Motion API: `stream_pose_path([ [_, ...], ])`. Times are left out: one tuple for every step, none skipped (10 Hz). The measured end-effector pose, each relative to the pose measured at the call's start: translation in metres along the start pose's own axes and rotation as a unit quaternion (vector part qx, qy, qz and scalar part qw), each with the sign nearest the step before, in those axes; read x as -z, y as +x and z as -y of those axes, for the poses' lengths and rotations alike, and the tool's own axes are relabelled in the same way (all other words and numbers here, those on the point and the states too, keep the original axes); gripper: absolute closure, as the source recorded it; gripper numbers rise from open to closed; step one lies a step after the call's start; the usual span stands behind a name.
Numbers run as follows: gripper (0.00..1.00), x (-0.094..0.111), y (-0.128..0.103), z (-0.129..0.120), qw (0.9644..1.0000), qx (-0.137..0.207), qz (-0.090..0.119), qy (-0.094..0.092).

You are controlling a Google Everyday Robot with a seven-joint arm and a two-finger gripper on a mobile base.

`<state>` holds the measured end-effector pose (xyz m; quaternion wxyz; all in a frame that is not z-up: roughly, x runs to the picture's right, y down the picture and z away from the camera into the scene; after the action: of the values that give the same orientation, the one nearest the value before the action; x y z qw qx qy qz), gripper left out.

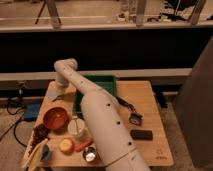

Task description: Wipe table surface with towel

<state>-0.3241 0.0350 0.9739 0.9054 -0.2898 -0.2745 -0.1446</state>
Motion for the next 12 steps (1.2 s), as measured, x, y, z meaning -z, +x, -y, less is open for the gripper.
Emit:
stream_pose_path([
  [0.98,-0.004,-0.006,-0.007,0.9999,0.009,0.005,-0.006],
  [0.98,-0.006,-0.007,-0.015,0.9998,0.016,0.008,-0.011],
  [0.98,-0.008,-0.01,-0.021,0.9995,0.023,0.012,-0.015],
  [0.98,-0.01,-0.018,-0.03,0.9991,0.035,0.017,-0.02],
  [0.98,-0.01,-0.025,-0.038,0.9985,0.045,0.02,-0.024],
  [0.98,-0.01,-0.03,-0.049,0.9978,0.056,0.023,-0.029],
  [0.98,-0.009,-0.035,-0.061,0.9968,0.067,0.025,-0.034],
  [0.98,-0.007,-0.038,-0.072,0.996,0.075,0.028,-0.04],
  [0.98,-0.005,-0.04,-0.081,0.9953,0.081,0.029,-0.045],
  [0.98,-0.004,-0.039,-0.086,0.9949,0.083,0.029,-0.049],
  [0.98,-0.002,-0.037,-0.092,0.9949,0.082,0.028,-0.053],
  [0.98,0.0,-0.027,-0.1,0.9954,0.072,0.027,-0.056],
])
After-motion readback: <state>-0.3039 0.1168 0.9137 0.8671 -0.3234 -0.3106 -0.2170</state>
